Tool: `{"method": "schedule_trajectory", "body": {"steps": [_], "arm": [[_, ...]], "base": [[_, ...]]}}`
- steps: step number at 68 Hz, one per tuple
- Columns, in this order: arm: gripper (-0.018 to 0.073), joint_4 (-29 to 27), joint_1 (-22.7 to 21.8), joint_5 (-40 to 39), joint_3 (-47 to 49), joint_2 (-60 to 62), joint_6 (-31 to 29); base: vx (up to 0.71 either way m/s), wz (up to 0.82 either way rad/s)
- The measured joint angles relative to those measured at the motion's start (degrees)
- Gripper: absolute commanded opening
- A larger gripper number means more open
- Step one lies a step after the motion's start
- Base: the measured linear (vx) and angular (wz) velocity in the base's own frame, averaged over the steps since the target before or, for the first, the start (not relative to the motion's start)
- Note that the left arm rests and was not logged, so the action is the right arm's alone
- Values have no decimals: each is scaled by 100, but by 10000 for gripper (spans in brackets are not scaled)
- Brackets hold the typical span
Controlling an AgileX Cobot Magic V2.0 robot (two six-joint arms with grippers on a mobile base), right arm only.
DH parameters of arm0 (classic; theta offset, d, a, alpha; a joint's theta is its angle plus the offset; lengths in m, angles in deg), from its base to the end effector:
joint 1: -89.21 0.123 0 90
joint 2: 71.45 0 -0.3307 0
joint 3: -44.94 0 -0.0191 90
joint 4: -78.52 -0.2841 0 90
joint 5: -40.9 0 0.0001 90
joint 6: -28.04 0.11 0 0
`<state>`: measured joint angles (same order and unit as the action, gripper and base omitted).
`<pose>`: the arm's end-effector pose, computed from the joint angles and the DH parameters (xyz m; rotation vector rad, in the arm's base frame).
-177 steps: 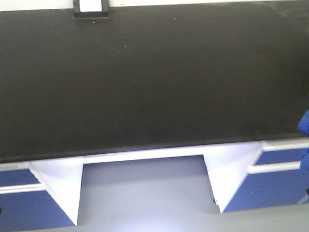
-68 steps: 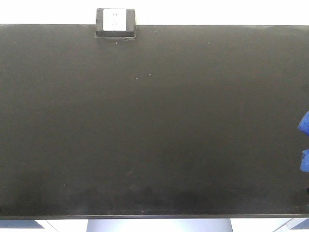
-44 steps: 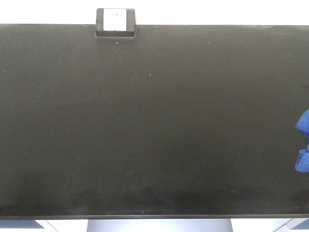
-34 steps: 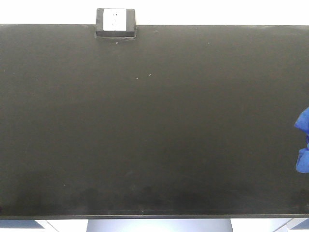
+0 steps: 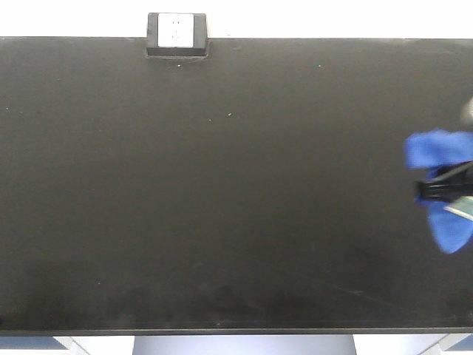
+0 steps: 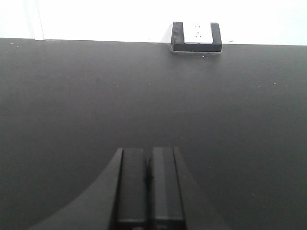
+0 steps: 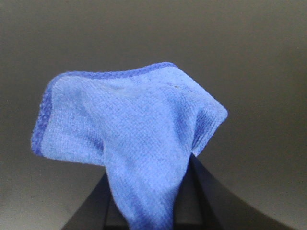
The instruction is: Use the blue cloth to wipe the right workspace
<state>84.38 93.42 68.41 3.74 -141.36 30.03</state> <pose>0.2308 0.0118 0.2667 -0.1348 2.4128 -0.0490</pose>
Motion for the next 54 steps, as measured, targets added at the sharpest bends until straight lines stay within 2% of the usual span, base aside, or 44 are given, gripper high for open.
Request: {"method": "schedule_trajectory", "body": {"steps": [20,29,36,48,54], "arm": [[-1,-10,7,-958,35,-2195,0],[-1,-162,289,-1151,42,-2595,-74],[-1,-391,905,-1413,63,-2661,-199],[-1,-731,2517,-1998,174,-2665,-273],[-1,-767,2832,-2045,260,-2693,-278]], "base": [[0,0],[0,0],[0,0],[0,0],[0,0]]}}
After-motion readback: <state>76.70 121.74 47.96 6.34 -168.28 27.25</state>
